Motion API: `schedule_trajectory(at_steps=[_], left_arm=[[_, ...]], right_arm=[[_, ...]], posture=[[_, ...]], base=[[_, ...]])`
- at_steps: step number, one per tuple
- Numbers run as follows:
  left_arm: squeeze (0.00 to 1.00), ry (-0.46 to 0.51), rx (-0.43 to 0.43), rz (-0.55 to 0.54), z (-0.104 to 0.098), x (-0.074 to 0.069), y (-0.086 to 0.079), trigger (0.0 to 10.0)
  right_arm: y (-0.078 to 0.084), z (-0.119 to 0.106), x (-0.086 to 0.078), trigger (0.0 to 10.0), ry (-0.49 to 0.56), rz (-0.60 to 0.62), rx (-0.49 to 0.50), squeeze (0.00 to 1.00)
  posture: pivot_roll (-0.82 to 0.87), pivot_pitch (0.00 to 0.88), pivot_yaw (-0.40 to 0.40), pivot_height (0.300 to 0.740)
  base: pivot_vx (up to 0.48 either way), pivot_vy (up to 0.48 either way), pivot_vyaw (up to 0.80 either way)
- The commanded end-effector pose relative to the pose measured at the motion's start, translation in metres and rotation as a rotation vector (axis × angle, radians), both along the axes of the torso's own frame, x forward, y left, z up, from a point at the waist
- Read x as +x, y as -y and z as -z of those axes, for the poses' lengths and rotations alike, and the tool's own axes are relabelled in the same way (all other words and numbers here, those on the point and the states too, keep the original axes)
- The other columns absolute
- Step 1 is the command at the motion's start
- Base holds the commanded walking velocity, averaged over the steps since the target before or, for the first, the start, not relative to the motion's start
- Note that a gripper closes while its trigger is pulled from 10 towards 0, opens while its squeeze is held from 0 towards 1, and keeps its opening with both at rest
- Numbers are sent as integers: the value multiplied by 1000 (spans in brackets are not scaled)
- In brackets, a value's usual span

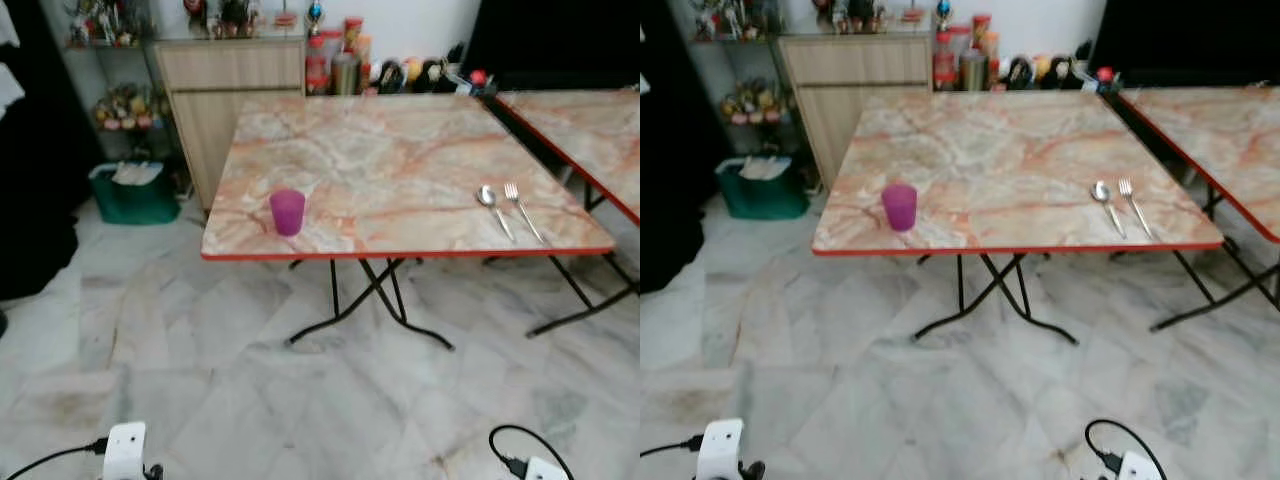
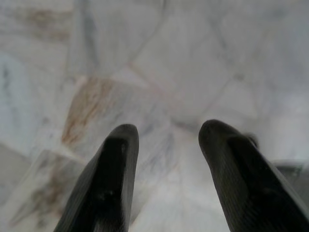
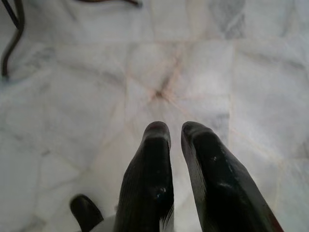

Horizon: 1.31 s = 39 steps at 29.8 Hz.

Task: Setting the table

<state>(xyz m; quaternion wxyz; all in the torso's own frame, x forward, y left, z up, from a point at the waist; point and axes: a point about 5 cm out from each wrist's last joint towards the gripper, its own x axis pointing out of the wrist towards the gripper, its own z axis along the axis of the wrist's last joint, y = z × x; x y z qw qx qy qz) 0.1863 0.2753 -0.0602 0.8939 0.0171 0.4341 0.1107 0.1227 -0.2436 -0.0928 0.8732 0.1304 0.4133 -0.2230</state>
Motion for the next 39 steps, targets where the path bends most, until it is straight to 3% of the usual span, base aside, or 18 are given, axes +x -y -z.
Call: schedule_trajectory(at_steps=[1,19,33,39], left_arm=[[0,-25,-2,-2,4,-7,-1,10000],[0,-17,-7,-2,3,-4,1,10000],[0,-10,-4,24,2,0,4,10000],[0,-9,3,26,1,1,4,10000]], right_arm=[[2,-4,10,10000,32,17,-5,0],[2,-4,10,10000,35,17,-3,0],[4,-5,11,10000,40,15,-8,0],[4,-5,12,10000,36,6,-12,0]], posture=[[66,0,17,740],[70,0,16,740],[67,0,9,740],[66,0,8,740]], base=[[345,0,0],[369,0,0],[0,0,0],[0,-277,0]])
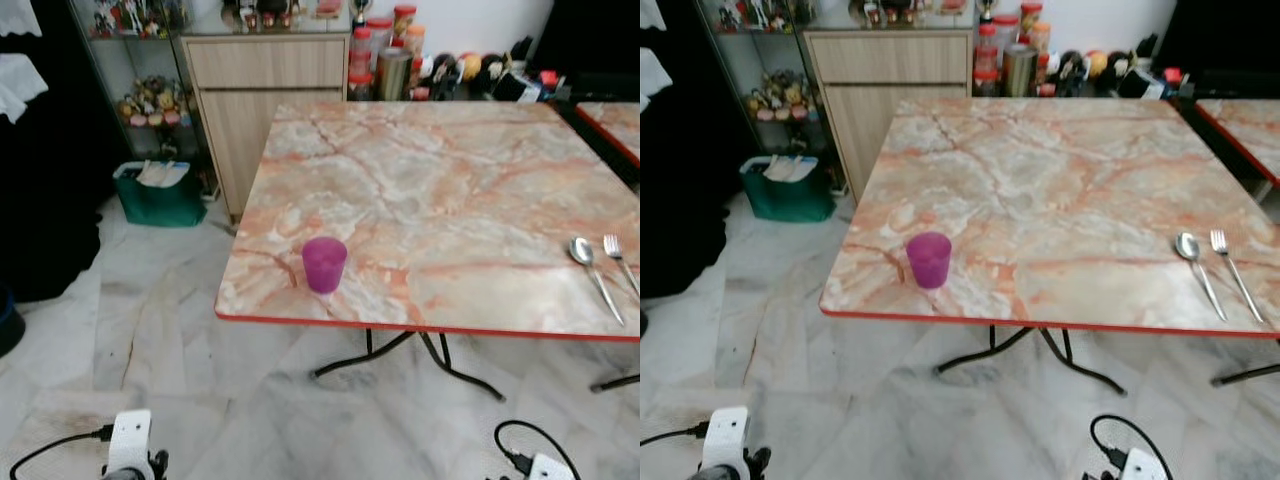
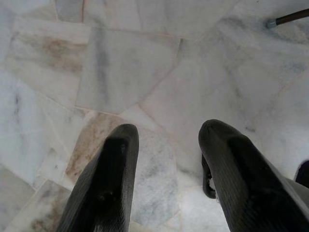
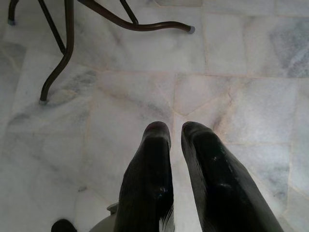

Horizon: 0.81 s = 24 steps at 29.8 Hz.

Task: Setting the table

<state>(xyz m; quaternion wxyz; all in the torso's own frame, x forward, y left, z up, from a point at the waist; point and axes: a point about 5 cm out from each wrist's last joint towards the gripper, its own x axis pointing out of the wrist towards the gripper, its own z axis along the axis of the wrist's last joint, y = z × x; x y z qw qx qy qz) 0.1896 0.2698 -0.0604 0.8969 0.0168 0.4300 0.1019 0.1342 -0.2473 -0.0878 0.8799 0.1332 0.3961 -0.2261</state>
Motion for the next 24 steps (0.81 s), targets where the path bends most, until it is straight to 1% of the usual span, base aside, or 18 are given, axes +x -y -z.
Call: schedule_trajectory(at_steps=[1,18,22,24], left_arm=[[0,-19,12,10,0,-2,-2,10000],[0,-13,9,13,-1,1,-1,10000],[0,-12,7,13,-1,3,1,10000],[0,-15,2,12,1,4,6,10000]], right_arm=[[1,0,0,10000,-4,-8,-8,0],[3,0,-1,10000,-11,-18,-19,0],[3,0,-1,10000,-9,-17,-19,0],[3,-1,-1,10000,-10,-16,-19,0]], posture=[[64,0,7,740],[60,0,1,740],[61,0,0,740],[62,0,-2,740]], base=[[0,-289,0],[0,-309,0],[0,-335,0],[0,-349,0]])
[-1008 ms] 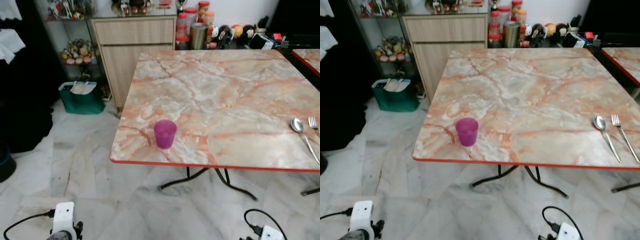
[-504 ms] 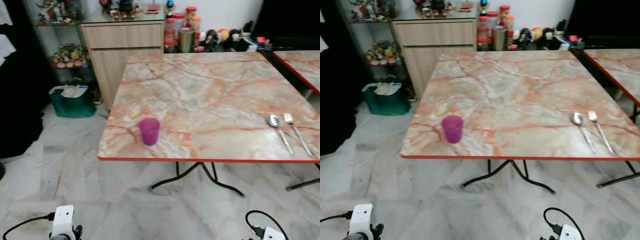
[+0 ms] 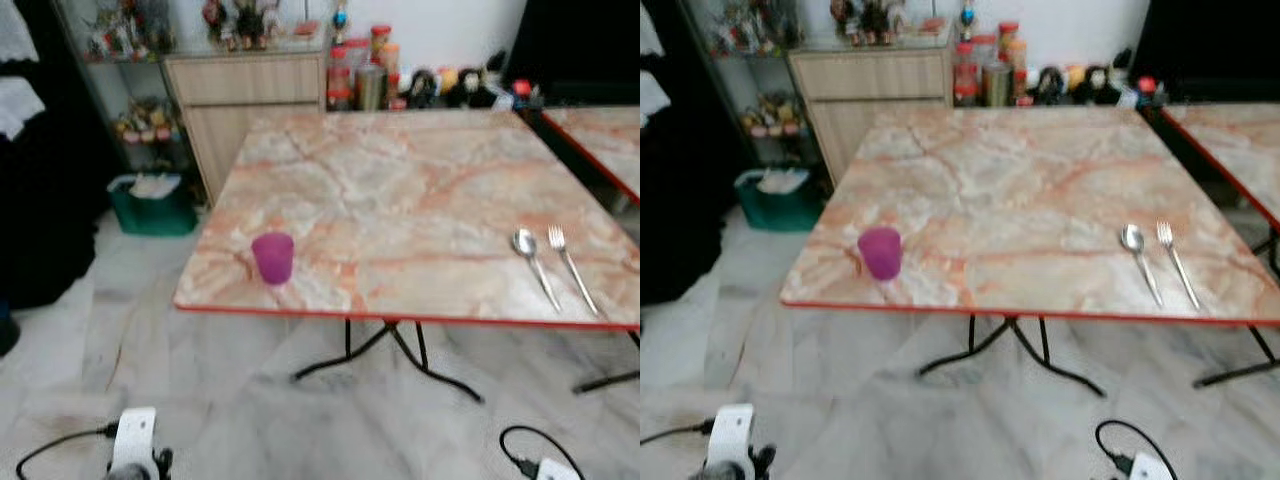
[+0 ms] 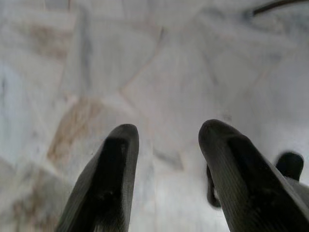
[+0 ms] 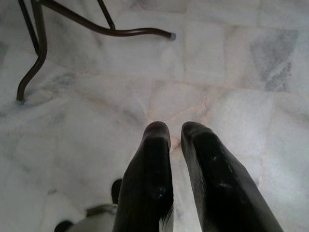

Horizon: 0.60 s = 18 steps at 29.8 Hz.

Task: Setting the table

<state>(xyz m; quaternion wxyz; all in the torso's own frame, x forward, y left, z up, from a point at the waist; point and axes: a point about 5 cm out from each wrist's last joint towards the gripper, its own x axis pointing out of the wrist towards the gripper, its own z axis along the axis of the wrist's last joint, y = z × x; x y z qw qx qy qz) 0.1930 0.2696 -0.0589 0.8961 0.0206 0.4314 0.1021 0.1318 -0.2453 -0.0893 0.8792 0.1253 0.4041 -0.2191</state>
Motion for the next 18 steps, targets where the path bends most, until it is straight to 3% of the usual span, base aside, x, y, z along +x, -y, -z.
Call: schedule_trajectory(at_steps=[1,11,18], left_arm=[[0,-13,-6,8,3,-1,7,10000],[0,-15,-12,9,6,-2,14,10000],[0,13,-37,-20,7,0,19,10000]], right_arm=[[5,-2,1,10000,6,3,-15,0],[5,-2,1,10000,5,6,-13,0],[6,-3,1,10000,7,4,-20,0]], posture=[[62,0,-2,740],[60,0,-4,740],[59,0,-7,740]], base=[[0,-345,0],[0,-343,0],[0,0,0]])
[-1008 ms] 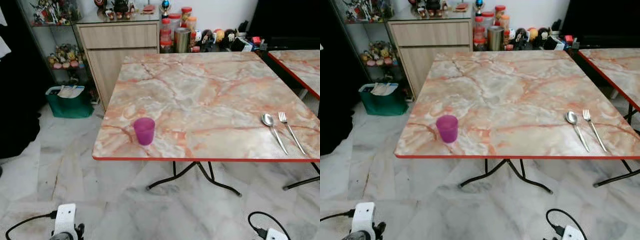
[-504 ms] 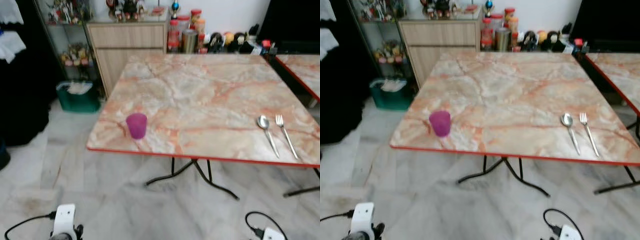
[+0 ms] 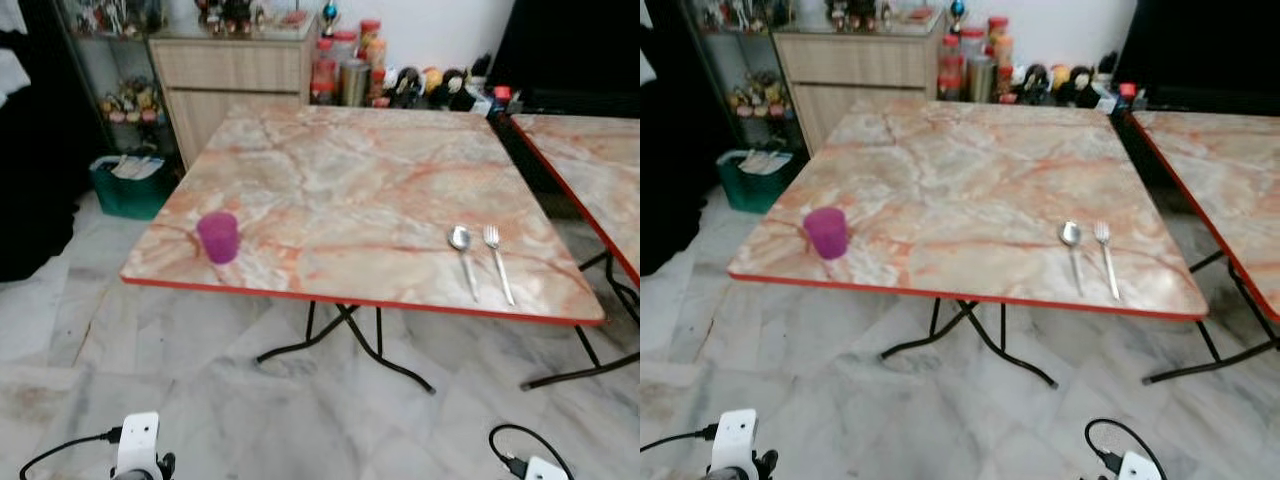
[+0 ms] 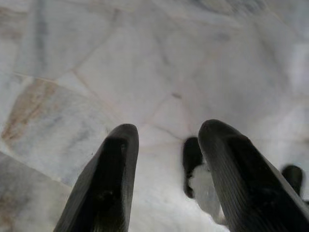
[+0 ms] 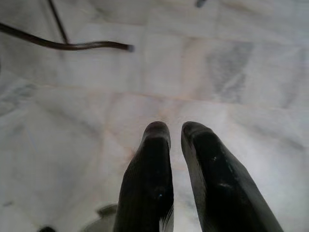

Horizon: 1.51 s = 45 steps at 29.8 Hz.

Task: Setting the table

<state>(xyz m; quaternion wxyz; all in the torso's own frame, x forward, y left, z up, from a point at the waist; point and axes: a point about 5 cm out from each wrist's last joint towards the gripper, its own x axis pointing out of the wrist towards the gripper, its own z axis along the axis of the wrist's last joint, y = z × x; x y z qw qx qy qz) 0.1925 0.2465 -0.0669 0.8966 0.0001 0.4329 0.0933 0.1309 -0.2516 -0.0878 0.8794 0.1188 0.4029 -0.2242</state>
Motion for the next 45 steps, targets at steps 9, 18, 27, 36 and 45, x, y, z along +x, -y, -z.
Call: schedule_trajectory(at_steps=[9,18,27,36,45], left_arm=[[0,29,29,-35,-8,6,-14,10000],[0,38,32,-66,-11,-4,-35,10000],[0,18,33,-56,-6,-11,-31,10000],[0,4,30,-42,1,-17,-21,10000],[0,7,29,-31,1,-15,-16,10000]], right_arm=[[2,-4,5,10000,36,-28,-34,0],[4,-12,11,10000,137,-48,-102,0],[50,-81,91,10000,439,-105,-266,0],[54,-97,95,10000,549,-102,-319,12],[53,-133,119,10000,675,-159,-377,1000]], posture=[[55,0,-7,740],[40,0,-3,740],[31,0,-1,740],[20,0,4,740],[24,0,0,740]], base=[[0,0,0],[0,0,0],[0,0,0],[0,0,0],[0,0,0]])
